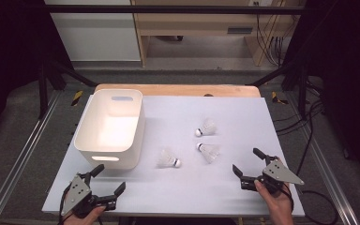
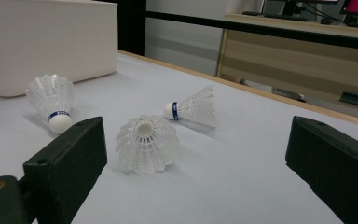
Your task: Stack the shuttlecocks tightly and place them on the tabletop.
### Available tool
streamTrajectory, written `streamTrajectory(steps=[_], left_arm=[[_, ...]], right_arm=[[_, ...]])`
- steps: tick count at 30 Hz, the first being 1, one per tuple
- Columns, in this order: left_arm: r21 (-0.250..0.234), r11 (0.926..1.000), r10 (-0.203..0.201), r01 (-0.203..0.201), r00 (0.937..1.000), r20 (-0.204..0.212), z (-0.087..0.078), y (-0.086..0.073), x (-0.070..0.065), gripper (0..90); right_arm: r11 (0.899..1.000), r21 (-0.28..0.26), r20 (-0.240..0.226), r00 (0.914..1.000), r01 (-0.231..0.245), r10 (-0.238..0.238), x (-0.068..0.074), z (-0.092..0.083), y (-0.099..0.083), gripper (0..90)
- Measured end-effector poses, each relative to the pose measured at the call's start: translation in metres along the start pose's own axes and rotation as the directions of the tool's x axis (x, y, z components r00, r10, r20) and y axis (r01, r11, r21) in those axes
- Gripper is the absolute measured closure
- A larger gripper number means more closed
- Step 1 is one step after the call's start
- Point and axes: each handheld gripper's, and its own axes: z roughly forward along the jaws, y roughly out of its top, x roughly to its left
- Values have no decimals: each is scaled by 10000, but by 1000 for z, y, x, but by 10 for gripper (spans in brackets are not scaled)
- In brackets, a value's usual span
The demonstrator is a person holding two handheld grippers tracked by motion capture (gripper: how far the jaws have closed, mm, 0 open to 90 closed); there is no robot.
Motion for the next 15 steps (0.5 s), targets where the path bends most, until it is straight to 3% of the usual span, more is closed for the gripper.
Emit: streamTrajectory(steps=[3,7,11,15], left_arm=[[462,9982,366,-378,9990,261,12,9,-17,53],[626,9966,497,-528,9975,505,26,14,-32,55],[995,9931,609,-625,9980,187,46,18,-44,70],[1435,9873,671,-679,9977,99,56,20,-50,82]], right_arm=[[10000,-28,0,10000,-11,11,0,0,0,53],[9997,67,-126,9997,228,-227,3,2,1,52],[9989,175,-197,9988,443,-440,5,2,1,51],[9989,184,-248,9988,424,-420,5,3,1,51]])
